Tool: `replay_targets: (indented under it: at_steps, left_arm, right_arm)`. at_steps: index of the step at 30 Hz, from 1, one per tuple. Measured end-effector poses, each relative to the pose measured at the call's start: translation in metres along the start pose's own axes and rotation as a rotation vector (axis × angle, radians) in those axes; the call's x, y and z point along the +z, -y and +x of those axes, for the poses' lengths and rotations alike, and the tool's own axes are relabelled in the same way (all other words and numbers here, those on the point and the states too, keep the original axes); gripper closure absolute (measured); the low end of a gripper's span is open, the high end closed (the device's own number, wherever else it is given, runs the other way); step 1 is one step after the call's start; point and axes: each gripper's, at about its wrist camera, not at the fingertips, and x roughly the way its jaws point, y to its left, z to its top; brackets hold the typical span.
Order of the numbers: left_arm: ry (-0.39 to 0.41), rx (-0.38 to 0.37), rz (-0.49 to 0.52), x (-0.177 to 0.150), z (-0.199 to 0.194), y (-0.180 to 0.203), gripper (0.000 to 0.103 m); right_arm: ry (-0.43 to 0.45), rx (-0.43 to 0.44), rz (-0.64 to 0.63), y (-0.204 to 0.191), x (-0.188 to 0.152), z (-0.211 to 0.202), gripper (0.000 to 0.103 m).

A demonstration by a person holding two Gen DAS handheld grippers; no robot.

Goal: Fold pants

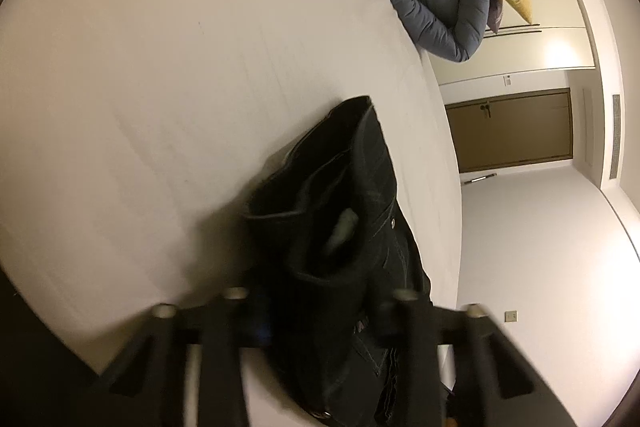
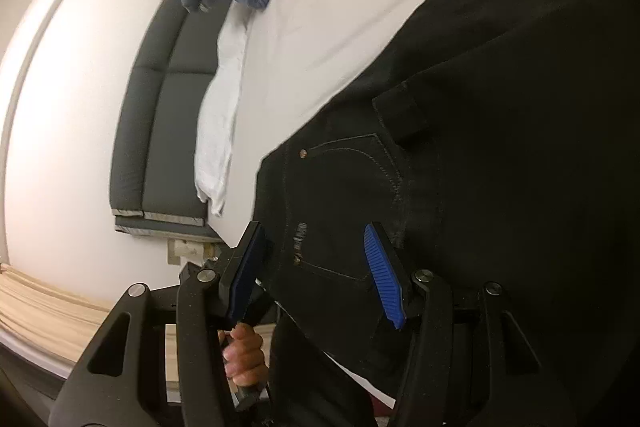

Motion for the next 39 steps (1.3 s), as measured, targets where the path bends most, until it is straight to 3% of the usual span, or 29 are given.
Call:
replay_targets:
  at_steps: [4, 10, 23, 27, 33, 39]
  left_arm:
    - [0.026, -0.004, 0.046, -0.003, -0.007, 0.009, 0.083]
    - [0.068, 0.009, 0.156, -0.013, -0.019, 0.040, 0.086]
    - [0.109, 0.025, 0.437, -0.050, -0.019, 0.141, 0.086]
    - [0.087, 0.055, 0.637, -0.093, -0.006, 0.188, 0.086]
    - [-0.045, 0.124, 0.918, -0.185, 0.057, 0.228, 0.086]
    - [-0.139, 0.195, 1.093, -0.246, 0.093, 0.231, 0.086]
  right_arm:
    - [-0.067, -0.063, -0.006, -0.013, 0.000, 0.038, 0.051]
    - [-0.141, -0.093, 0.027, 0.023, 0.001, 0.065, 0.054]
    - [-0.104, -0.096, -0.020, 0.034, -0.001, 0.084, 0.054]
    - [-0.038, -0.007, 0.030, 0.037, 0.012, 0.048, 0.044]
    - [0.024, 0.095, 0.036, 0.052, 0.038, -0.035, 0.030]
    - [-0.014, 0.026, -0.035, 0.071, 0.020, -0.087, 0.027]
